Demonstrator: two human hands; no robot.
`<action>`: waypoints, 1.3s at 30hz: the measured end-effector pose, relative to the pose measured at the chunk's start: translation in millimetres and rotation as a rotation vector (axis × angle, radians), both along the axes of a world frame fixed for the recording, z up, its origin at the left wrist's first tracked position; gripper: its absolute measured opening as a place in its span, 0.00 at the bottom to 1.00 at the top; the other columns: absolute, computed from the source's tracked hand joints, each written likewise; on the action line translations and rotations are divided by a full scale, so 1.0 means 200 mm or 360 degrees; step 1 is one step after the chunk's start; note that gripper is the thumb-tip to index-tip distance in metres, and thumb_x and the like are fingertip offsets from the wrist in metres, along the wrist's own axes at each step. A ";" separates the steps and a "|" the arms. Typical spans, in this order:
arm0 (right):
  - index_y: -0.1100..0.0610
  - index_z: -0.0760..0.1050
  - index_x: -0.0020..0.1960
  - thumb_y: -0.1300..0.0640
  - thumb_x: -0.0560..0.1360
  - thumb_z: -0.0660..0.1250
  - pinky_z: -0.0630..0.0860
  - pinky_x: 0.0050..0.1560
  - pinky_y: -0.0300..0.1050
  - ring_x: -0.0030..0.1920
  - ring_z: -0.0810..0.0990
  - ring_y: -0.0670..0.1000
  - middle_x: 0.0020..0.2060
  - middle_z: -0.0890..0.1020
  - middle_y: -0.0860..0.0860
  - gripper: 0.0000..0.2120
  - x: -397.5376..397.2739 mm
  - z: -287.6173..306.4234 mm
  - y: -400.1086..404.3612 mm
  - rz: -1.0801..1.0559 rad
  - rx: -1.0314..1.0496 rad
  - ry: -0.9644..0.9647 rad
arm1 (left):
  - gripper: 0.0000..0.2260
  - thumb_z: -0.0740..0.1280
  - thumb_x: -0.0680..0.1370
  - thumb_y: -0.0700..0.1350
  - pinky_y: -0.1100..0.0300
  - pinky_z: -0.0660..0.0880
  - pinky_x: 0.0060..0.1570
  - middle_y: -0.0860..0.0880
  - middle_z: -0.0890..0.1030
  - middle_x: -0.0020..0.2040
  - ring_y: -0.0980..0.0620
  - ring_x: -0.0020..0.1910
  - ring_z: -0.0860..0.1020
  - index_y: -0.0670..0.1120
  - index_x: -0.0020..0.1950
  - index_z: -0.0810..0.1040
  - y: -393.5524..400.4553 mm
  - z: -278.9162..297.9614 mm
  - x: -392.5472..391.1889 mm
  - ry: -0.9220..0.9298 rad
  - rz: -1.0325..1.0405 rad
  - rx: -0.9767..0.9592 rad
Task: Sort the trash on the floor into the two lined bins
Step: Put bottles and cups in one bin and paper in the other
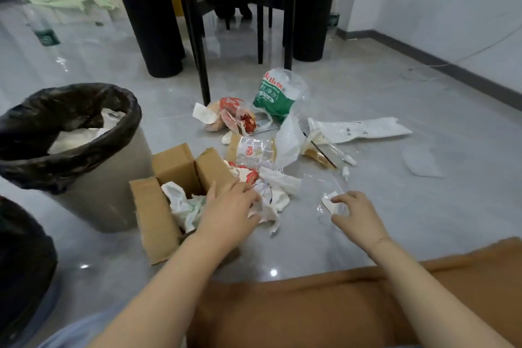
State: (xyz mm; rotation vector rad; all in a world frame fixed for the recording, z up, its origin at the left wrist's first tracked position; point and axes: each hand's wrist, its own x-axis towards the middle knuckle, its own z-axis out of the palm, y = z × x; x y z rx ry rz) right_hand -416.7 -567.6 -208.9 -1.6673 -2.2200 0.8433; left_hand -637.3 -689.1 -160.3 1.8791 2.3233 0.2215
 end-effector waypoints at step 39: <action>0.41 0.58 0.74 0.60 0.73 0.67 0.75 0.42 0.50 0.38 0.78 0.53 0.41 0.81 0.54 0.35 0.10 0.16 -0.02 -0.0039 0.0296 0.0343 | 0.10 0.61 0.82 0.45 0.60 0.79 0.49 0.48 0.84 0.46 0.51 0.47 0.83 0.46 0.48 0.81 0.15 0.03 0.13 -0.1627 0.0315 0.0373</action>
